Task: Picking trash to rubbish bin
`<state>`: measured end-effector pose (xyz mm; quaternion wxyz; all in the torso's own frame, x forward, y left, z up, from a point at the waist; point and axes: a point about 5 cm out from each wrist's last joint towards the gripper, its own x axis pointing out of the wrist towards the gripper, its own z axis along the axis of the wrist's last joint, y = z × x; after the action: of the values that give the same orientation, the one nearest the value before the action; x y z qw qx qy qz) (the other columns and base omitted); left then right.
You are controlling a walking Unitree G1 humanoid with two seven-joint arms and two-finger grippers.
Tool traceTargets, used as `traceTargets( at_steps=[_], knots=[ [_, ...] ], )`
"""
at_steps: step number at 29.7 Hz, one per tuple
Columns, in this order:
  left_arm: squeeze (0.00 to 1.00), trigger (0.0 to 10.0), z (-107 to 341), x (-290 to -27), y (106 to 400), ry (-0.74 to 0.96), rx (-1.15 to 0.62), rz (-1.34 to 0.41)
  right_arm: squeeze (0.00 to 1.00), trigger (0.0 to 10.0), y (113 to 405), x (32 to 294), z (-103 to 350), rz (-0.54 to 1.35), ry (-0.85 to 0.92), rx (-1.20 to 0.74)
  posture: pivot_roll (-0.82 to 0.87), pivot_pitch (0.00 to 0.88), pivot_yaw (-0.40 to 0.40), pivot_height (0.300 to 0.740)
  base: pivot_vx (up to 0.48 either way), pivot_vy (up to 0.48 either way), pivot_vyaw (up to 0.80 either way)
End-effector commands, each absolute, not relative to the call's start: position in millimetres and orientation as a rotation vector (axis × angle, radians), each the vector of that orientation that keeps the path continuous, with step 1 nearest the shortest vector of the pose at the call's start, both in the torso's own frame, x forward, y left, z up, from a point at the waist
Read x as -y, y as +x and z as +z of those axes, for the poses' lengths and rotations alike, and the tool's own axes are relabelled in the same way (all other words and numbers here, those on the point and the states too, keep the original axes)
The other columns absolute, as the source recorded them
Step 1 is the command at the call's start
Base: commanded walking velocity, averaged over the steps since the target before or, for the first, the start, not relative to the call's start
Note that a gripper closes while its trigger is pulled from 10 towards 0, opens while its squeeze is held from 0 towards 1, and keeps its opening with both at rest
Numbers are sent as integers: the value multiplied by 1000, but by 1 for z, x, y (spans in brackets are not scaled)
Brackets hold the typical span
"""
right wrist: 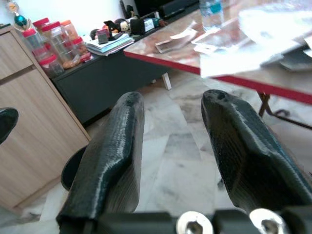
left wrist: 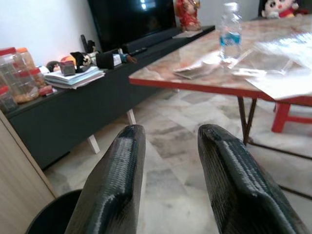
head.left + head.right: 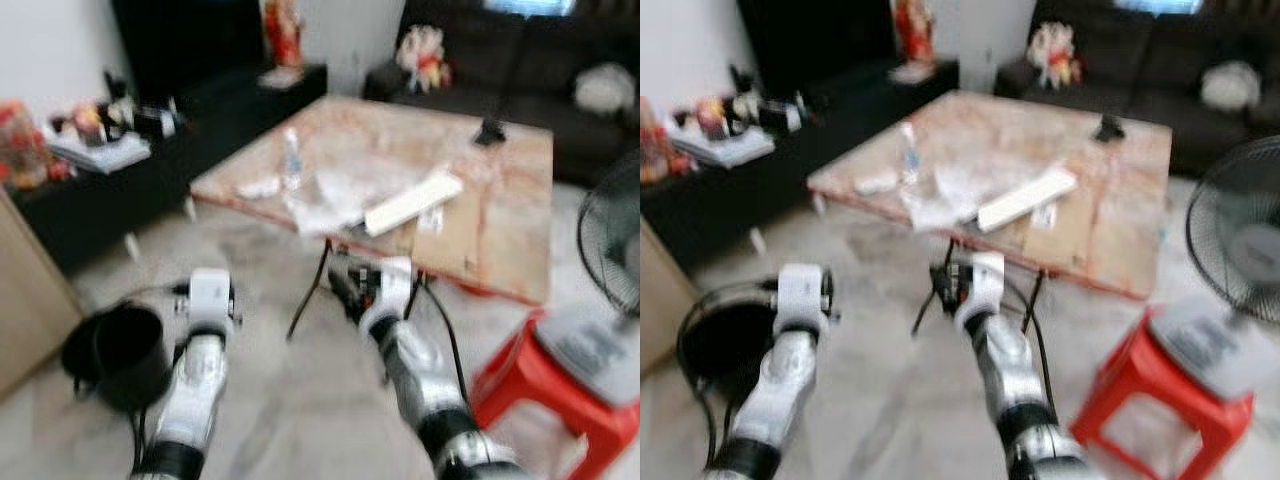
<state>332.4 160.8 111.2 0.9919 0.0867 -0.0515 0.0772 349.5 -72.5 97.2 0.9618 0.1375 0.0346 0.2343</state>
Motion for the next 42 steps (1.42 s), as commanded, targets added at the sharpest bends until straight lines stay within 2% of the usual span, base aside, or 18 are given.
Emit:
traceTargets(
  at_steps=[1,25,37,42],
  knots=[
    [0,10000,114,-168,333,179,107,175,0,10000,351,65,104,498,284,-53,-8,9,-20,740,405,0,0],
    [0,10000,115,-167,333,173,111,179,0,10000,350,57,110,537,316,-27,-7,11,-25,740,403,0,0],
    [0,10000,117,-167,334,169,120,175,0,10000,348,53,110,563,324,-21,-7,9,-24,740,404,0,-756],
    [0,10000,119,-166,334,168,127,171,0,10000,347,52,111,566,331,-9,-7,9,-25,740,403,0,0]
  ],
)
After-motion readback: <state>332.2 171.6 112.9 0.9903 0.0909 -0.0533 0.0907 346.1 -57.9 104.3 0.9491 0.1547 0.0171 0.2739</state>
